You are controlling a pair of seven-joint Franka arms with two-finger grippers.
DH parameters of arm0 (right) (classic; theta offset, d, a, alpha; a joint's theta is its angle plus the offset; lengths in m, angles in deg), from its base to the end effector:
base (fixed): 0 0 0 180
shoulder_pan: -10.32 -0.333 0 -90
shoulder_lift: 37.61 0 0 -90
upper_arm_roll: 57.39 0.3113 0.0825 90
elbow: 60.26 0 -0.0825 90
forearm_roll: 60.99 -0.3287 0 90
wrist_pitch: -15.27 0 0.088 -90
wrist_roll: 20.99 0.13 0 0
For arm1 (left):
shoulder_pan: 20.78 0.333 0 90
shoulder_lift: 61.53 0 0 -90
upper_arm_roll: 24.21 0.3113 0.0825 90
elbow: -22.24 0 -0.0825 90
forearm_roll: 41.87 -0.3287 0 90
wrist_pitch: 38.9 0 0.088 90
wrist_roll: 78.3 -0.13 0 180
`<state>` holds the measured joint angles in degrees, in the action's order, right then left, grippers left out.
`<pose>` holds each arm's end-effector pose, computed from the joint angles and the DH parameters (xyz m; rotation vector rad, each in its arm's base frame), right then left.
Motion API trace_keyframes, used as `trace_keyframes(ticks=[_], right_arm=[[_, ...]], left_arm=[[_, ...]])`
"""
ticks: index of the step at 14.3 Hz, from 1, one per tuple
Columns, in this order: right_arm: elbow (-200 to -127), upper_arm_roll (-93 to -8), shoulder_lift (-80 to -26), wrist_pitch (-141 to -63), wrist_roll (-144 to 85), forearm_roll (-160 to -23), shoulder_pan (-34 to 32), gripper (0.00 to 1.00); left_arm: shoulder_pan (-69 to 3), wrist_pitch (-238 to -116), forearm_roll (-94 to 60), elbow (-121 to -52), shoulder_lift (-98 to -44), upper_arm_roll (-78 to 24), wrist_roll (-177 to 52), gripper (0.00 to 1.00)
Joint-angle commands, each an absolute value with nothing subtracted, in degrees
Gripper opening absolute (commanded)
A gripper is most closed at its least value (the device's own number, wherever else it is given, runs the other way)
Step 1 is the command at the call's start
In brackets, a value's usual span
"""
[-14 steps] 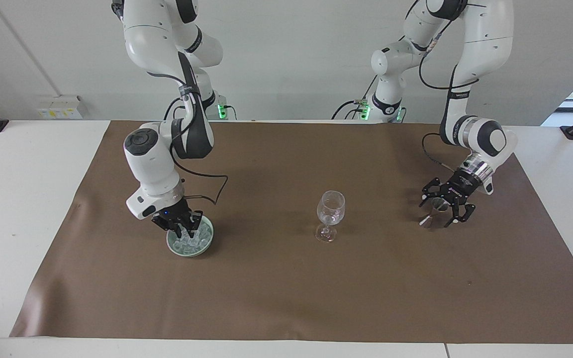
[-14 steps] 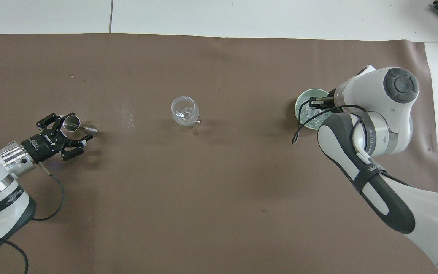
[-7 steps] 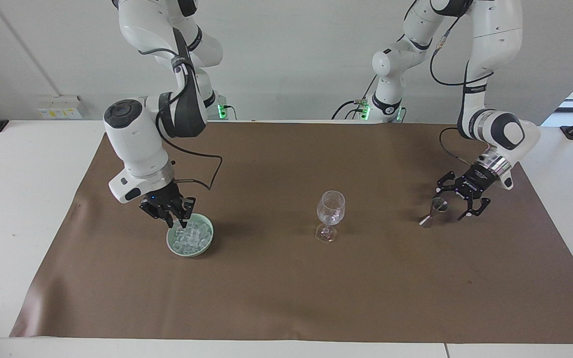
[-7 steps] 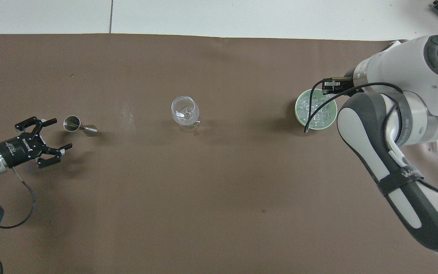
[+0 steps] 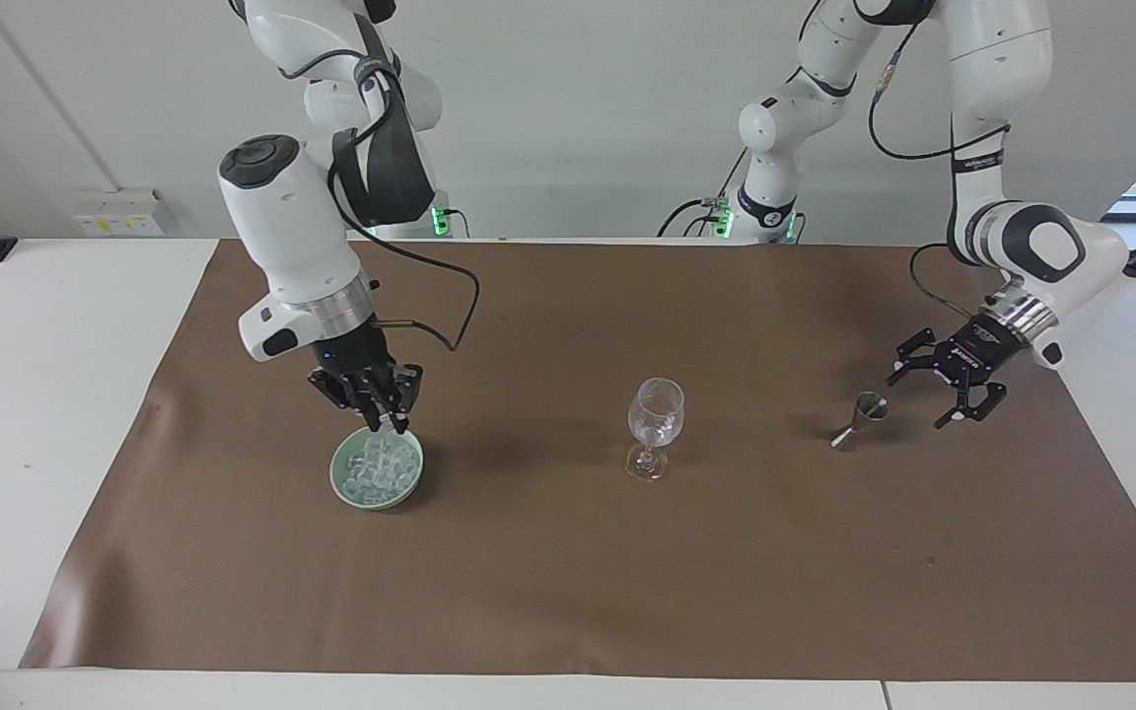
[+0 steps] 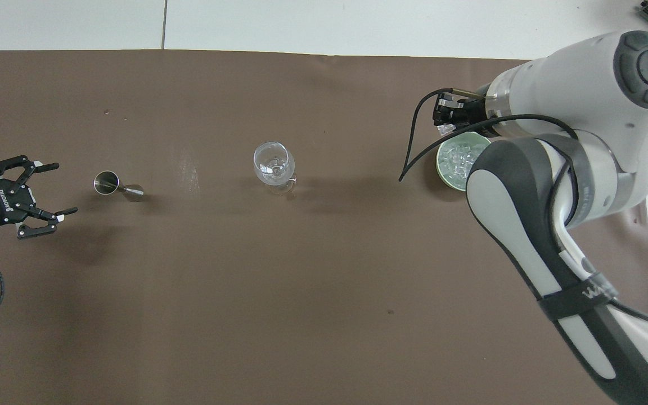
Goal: Pour wine and add ice with both arms
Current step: 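Lift the ice with the right gripper while the left gripper releases the cup, then carry the ice over the wine glass with the right gripper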
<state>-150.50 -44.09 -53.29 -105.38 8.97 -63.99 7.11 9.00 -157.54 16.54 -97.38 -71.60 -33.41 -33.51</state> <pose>0.5971 0.1644 0.5006 -2.8960 0.3964 -0.2934 0.5120 0.1291 0.3634 1.4712 1.7701 -0.4368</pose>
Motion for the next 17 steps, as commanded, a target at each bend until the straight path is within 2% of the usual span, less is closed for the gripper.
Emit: trace_keyframes(ticks=[1, 5, 9, 14, 17], right_arm=[[-147.54, -43.41, -54.13, -105.76, 16.6, -63.89, 2.95, 0.08], [-146.04, -43.77, -54.48, -109.36, 26.09, -61.45, -4.08, 0.07], [-140.34, -43.76, -56.41, -107.09, 31.38, -56.16, -8.75, 0.06], [-134.52, -43.85, -59.32, -104.71, 33.32, -54.84, -9.9, 0.05], [-131.46, -44.38, -63.26, -104.88, 38.66, -50.03, -14.19, 0.05]], left_arm=[[9.89, -154.12, 9.65, -92.65, -71.46, -33.7, -32.69, 1.0], [8.93, -152.54, -0.97, -85.53, -71.55, -33.79, -33.47, 1.0], [6.38, -151.66, -8.11, -80.16, -71.2, -34.67, -33.22, 1.0], [0.5, -152.27, -14.7, -78.66, -67.43, -34.67, -34.0, 1.0], [-1.36, -152.28, -16.73, -78.66, -65.49, -34.67, -39.43, 1.0]])
